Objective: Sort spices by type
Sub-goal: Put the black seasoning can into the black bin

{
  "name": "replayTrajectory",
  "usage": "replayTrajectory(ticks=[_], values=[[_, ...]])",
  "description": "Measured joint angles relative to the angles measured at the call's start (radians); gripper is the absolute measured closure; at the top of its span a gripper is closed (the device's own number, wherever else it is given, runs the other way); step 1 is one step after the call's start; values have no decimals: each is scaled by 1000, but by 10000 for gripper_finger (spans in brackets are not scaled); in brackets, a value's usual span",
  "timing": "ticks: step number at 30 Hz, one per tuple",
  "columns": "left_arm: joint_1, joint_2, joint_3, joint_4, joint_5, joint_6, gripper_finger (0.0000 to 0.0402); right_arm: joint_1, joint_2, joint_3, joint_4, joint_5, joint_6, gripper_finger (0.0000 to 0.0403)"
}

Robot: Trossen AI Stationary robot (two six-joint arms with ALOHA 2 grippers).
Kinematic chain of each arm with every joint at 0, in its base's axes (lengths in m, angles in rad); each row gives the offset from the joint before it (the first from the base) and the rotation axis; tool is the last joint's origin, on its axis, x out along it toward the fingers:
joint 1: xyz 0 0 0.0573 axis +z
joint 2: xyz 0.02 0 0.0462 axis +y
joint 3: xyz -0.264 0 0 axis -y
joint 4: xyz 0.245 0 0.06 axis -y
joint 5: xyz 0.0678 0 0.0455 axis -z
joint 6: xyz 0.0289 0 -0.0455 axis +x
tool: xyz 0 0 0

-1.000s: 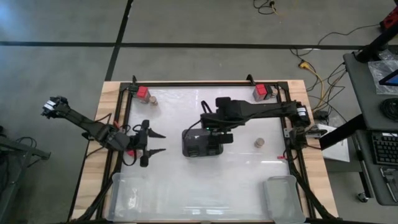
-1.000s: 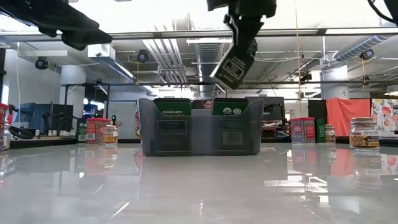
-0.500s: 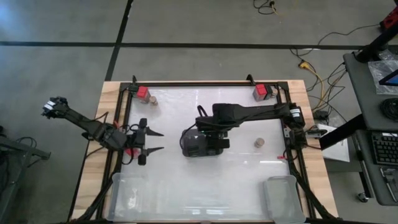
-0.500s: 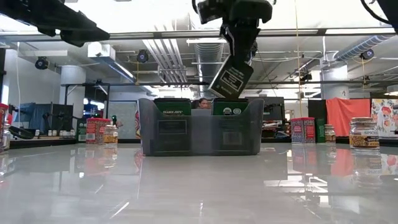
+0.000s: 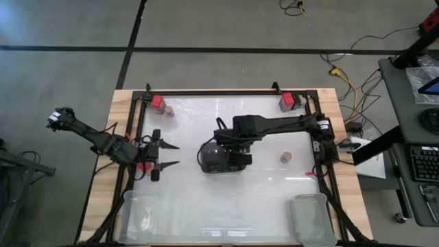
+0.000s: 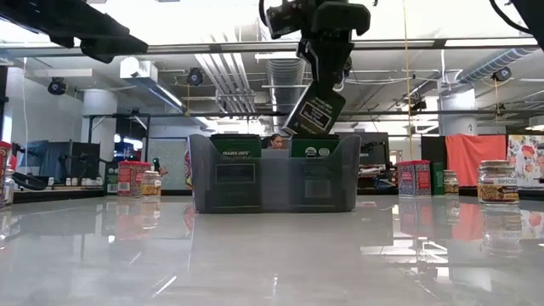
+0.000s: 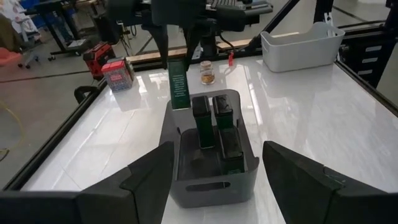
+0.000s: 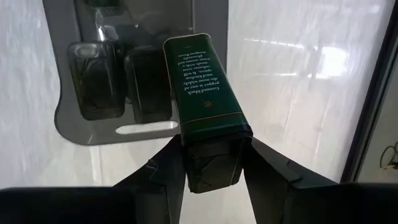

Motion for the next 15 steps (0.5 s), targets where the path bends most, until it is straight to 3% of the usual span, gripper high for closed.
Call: replayTrajectory(ticks=[15], values=[[0, -29, 22, -15, 0, -103, 171, -22, 10, -10, 10, -26, 53, 275]])
